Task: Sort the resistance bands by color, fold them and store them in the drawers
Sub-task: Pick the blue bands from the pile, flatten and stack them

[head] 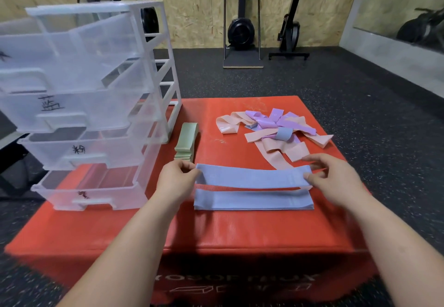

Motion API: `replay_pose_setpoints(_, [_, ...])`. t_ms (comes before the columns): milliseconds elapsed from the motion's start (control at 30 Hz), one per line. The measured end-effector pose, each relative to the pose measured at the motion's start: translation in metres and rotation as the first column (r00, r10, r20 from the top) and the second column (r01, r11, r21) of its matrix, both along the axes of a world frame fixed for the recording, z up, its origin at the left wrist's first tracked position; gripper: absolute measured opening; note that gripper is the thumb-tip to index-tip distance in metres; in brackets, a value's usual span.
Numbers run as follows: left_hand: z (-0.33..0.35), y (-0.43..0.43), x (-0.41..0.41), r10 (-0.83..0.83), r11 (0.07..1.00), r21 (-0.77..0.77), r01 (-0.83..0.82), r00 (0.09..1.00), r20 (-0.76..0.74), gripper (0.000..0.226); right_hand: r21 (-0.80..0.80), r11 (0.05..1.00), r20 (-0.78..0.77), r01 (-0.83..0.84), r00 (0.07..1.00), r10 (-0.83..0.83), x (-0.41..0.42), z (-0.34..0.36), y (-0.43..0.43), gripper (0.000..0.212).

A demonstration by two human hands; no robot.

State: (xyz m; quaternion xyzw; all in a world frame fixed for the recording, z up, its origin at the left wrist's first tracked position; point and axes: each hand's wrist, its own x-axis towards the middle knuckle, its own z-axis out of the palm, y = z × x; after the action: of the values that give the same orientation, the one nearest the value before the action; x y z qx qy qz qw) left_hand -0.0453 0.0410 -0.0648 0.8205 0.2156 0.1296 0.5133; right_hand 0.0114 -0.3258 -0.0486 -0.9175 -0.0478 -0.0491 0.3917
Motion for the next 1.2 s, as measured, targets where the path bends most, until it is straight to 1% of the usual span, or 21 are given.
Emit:
replay_pose_setpoints(100, [-0.001,-0.006,-0.01,-0.007,1.0,0.01,0.008,1.0,-0.027,0.011,-0.068,0.998,0.032,0.011,0.999,-0.009,-0.01,-0.003,0.005,0.04])
replay_pose_setpoints(200, [0.0,-0.006,-0.018,-0.042,0.991,0.123,0.051,0.996,-0.072,0.02,-0.135,0.991,0.061,0.018,0.998,-0.01,-0.016,-0.007,0.007,0.042])
replay_pose_setpoints(267, [-0.001,-0.006,-0.022,-0.066,0.979,0.189,0.081,0.994,-0.088,0.021,-0.165,0.986,0.062,0.004,0.998,0.006,-0.019,-0.011,0.006,0.042])
replay_pose_setpoints(500, [-0.011,-0.005,-0.029,-0.123,0.928,0.332,0.169,0.98,-0.153,0.022,-0.258,0.963,0.052,-0.077,0.994,0.094,-0.024,-0.027,0.005,0.05])
replay_pose_setpoints(567, [-0.016,-0.004,-0.03,-0.132,0.908,0.369,0.196,0.973,-0.191,0.022,-0.329,0.942,0.05,-0.072,0.994,0.094,-0.023,-0.035,0.003,0.049])
replay_pose_setpoints(633, [-0.02,-0.001,-0.029,-0.135,0.888,0.405,0.217,0.966,-0.22,0.028,-0.366,0.929,0.048,-0.061,0.995,0.085,-0.022,-0.039,0.0,0.046])
replay_pose_setpoints(700, [-0.021,0.001,-0.027,-0.144,0.882,0.418,0.216,0.97,-0.196,0.033,-0.365,0.928,0.052,-0.067,0.994,0.093,-0.021,-0.037,-0.003,0.041])
replay_pose_setpoints(767, [-0.02,0.004,-0.025,-0.194,0.883,0.407,0.232,0.972,-0.134,0.039,-0.347,0.933,0.064,-0.101,0.989,0.131,-0.019,-0.033,-0.006,0.039])
replay_pose_setpoints(833, [-0.017,0.008,-0.025,-0.308,0.839,0.437,0.324,0.945,-0.111,0.051,-0.336,0.925,0.047,-0.179,0.978,0.206,-0.017,-0.029,-0.011,0.045])
replay_pose_setpoints(933, [-0.015,0.011,-0.028,-0.455,0.711,0.504,0.49,0.867,-0.202,0.075,-0.416,0.849,-0.053,-0.326,0.941,0.335,-0.017,-0.025,-0.013,0.065])
replay_pose_setpoints(1000, [-0.018,0.01,-0.03,-0.488,0.677,0.493,0.547,0.835,-0.257,0.086,-0.435,0.824,-0.119,-0.362,0.931,0.345,-0.016,-0.025,-0.012,0.077])
replay_pose_setpoints(1067, [-0.021,0.009,-0.03,-0.5,0.667,0.483,0.567,0.821,-0.274,0.088,-0.426,0.834,-0.146,-0.351,0.936,0.32,-0.016,-0.027,-0.012,0.083])
replay_pose_setpoints(1200, [-0.02,0.01,-0.028,-0.476,0.64,0.548,0.539,0.838,-0.267,0.077,-0.409,0.852,-0.116,-0.326,0.945,0.305,-0.013,-0.026,-0.016,0.077])
